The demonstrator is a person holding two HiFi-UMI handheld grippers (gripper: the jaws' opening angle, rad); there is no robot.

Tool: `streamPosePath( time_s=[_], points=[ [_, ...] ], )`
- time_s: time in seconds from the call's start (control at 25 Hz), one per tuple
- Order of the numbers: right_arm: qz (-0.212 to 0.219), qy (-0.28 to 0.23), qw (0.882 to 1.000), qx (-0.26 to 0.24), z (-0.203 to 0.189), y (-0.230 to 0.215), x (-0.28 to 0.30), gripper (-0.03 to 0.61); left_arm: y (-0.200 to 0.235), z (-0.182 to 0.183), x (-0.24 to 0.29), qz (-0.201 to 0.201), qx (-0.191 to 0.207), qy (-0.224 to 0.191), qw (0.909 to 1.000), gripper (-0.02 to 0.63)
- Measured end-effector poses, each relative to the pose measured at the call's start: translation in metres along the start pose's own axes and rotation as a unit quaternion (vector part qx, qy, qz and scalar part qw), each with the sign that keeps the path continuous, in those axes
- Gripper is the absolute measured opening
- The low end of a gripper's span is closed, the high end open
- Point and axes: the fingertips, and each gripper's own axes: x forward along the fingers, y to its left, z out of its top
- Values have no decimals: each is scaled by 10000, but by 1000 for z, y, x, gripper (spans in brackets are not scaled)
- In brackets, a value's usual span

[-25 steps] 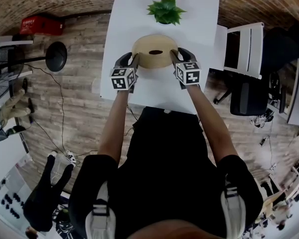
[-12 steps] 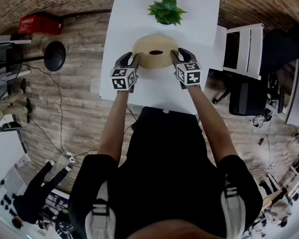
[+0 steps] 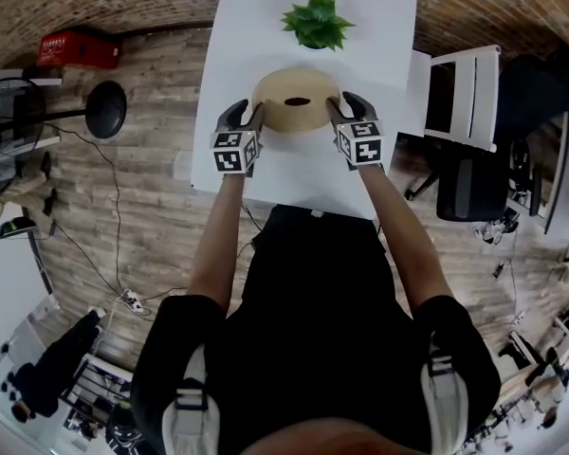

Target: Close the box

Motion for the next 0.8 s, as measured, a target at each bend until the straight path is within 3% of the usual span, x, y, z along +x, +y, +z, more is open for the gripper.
streamPosePath(
  time_s=[0.24,0.48,0.8],
  points=[
    [41,-168,9995,-267,22,4,-5,141,-8,29,-3,-62,447,-240,9987,127],
    [282,-232,9976,-581,46,16,7,-1,-26,53,11,-338,801,-215,9960,46],
    [179,321,9952,-903,50,17,34,-3,-39,56,38,-617,1213,311,9902,29]
  ],
)
